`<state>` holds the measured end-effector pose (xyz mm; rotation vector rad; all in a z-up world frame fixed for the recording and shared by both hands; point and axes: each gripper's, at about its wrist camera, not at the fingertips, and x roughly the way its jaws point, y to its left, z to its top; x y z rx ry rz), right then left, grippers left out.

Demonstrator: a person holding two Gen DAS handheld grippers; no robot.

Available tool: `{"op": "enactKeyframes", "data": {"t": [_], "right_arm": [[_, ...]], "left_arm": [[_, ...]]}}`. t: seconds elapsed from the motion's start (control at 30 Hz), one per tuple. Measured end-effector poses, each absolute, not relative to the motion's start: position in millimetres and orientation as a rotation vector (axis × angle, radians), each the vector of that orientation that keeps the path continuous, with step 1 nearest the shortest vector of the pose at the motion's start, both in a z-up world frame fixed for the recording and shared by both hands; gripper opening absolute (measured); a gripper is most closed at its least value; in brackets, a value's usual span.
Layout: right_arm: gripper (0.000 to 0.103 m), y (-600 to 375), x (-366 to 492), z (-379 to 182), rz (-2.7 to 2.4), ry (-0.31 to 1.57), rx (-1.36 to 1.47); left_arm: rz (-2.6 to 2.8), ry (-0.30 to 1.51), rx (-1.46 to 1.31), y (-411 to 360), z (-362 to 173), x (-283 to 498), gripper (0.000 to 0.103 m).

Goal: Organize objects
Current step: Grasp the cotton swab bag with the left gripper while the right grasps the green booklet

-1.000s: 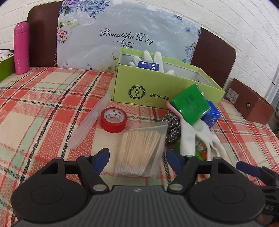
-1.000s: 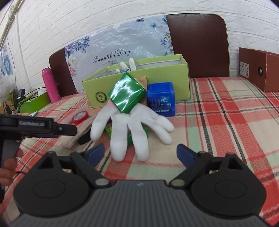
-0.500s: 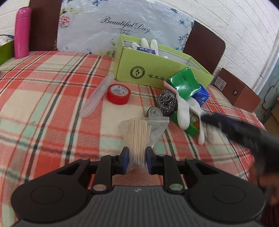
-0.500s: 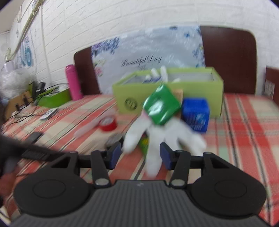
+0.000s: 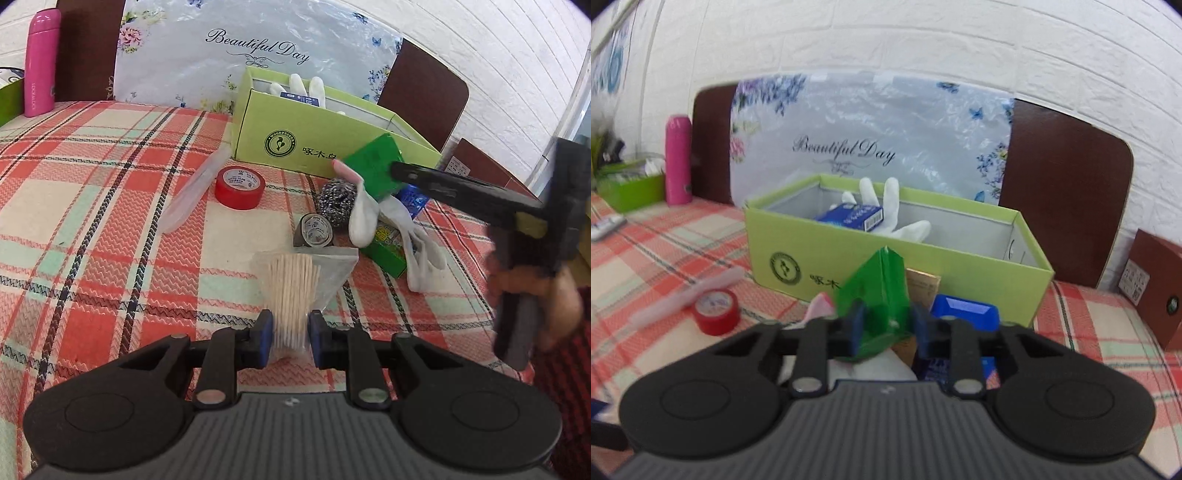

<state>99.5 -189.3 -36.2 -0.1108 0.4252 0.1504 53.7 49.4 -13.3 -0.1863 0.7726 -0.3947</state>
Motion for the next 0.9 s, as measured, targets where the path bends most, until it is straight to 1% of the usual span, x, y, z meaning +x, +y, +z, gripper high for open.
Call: {"op": "enactKeyframes", "data": {"t": [0.13, 0.3, 0.33, 0.37, 0.4, 0.43, 0.47, 0.5, 0.53, 0.57, 0.67, 0.83, 0.87, 0.9], "right_arm": [[0.017, -219, 64, -27, 0.239, 0.501, 0.069], [0.017, -250, 17, -41, 0.310, 0.581, 0.283], [0.017, -256, 10, -46, 0.301, 0.596, 0.315], [0.018, -261, 4, -51, 0.275, 0.619, 0.325], [0.020, -264, 1, -54, 0.255, 0.635, 0.319], [0.023, -266, -3, -57, 0.237, 0.649, 0.309], [0.037, -266, -5, -59, 0.227, 0.657, 0.290], [0.052, -265, -7, -59, 0.215, 0.653, 0.268], [0.057, -263, -9, -58, 0.198, 0.640, 0.240], [0.062, -260, -11, -57, 0.179, 0.622, 0.194], [0.069, -250, -12, -55, 0.119, 0.583, 0.081], [0.078, -248, 0, -58, 0.052, 0.581, 0.078], [0.086, -249, 2, -58, 0.040, 0.575, 0.090], [0.091, -250, 6, -59, 0.025, 0.568, 0.098]], "left_arm": [[-0.399, 0.768, -0.170, 45, -12, 51, 0.021], [-0.450, 0.785, -0.188, 40, -10, 44, 0.022], [-0.443, 0.788, -0.188, 39, -10, 43, 0.025], [-0.439, 0.790, -0.186, 38, -9, 43, 0.031], [-0.436, 0.789, -0.181, 36, -9, 44, 0.035], [-0.428, 0.787, -0.174, 34, -9, 44, 0.046], [-0.416, 0.785, -0.163, 31, -9, 44, 0.054], [-0.409, 0.781, -0.151, 29, -8, 44, 0.055], [-0.413, 0.776, -0.138, 27, -7, 43, 0.056], [-0.418, 0.774, -0.128, 25, -7, 43, 0.058], [-0.423, 0.775, -0.111, 19, -8, 46, 0.062], [-0.432, 0.769, -0.098, 9, -9, 50, 0.060], [-0.435, 0.770, -0.101, 8, -10, 51, 0.060], [-0.436, 0.771, -0.098, 6, -10, 51, 0.060]]}}
